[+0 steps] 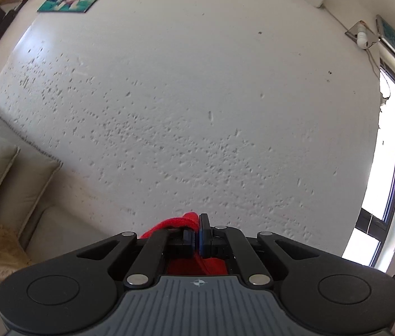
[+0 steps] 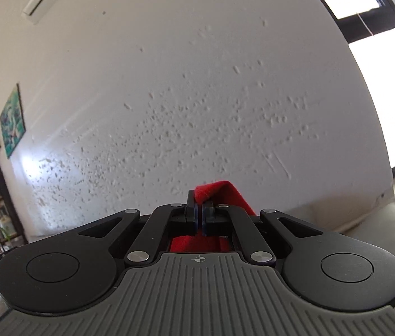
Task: Fold clothes
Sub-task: 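Lift the shirt with both grippers and shake it out, then lay the shirt flat on the sofa and open both grippers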
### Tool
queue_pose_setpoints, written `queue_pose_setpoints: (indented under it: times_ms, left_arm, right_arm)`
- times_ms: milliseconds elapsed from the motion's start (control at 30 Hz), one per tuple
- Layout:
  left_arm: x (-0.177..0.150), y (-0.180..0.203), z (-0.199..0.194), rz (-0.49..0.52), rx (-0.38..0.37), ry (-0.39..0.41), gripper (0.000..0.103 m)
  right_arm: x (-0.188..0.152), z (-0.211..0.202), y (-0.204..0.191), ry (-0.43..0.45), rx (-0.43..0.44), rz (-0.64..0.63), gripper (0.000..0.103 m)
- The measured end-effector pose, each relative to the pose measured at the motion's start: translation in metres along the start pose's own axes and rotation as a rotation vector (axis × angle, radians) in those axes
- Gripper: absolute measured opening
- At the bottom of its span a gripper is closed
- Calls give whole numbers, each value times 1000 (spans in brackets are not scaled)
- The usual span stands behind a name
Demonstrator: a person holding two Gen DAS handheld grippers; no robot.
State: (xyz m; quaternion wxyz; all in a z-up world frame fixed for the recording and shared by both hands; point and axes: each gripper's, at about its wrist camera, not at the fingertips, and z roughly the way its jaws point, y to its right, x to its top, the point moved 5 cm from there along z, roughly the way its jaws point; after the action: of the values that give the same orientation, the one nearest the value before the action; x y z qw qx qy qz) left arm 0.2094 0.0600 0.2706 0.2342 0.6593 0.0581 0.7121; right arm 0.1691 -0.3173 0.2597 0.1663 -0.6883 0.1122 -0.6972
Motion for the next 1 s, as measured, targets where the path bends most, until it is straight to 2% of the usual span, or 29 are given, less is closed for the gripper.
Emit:
queue_pose_setpoints:
  times_ms: [67, 100, 167, 233, 333, 467, 600, 700, 767, 1000]
  left_arm:
    - [4, 5, -12, 17, -23, 46, 0]
    - [-3, 4, -17, 20, -29, 45, 0]
    - [-26, -1, -27, 15, -36, 13, 0]
    - [-61, -13, -38, -12, -29, -52, 0]
    - [-128, -42, -57, -65, 28, -176, 0]
    - [-221, -89, -91, -216, 158, -357, 0]
    - [-287, -122, -125, -262, 283, -505, 0]
    - [-304, -130, -144, -266, 325, -573, 0]
    - [-306, -129, -154, -249, 329, -586, 0]
    - [-294, -123, -177, -224, 335, -594, 0]
  right_arm:
    - [17, -13, -6, 80, 28, -20, 2]
    - [16, -19, -3, 88, 30, -30, 2]
    - [13, -31, 3, 99, 31, -46, 2]
    - [-13, -43, 22, 45, 15, -8, 2]
    - [-83, -60, 56, -80, -34, 53, 2]
    - [-194, -81, 100, -286, -125, 157, 2]
    - [-281, -105, 125, -443, -199, 195, 2]
    - [-315, -126, 132, -524, -224, 178, 2]
    - [-326, -138, 132, -555, -231, 162, 2]
    - [-324, -162, 128, -579, -250, 140, 2]
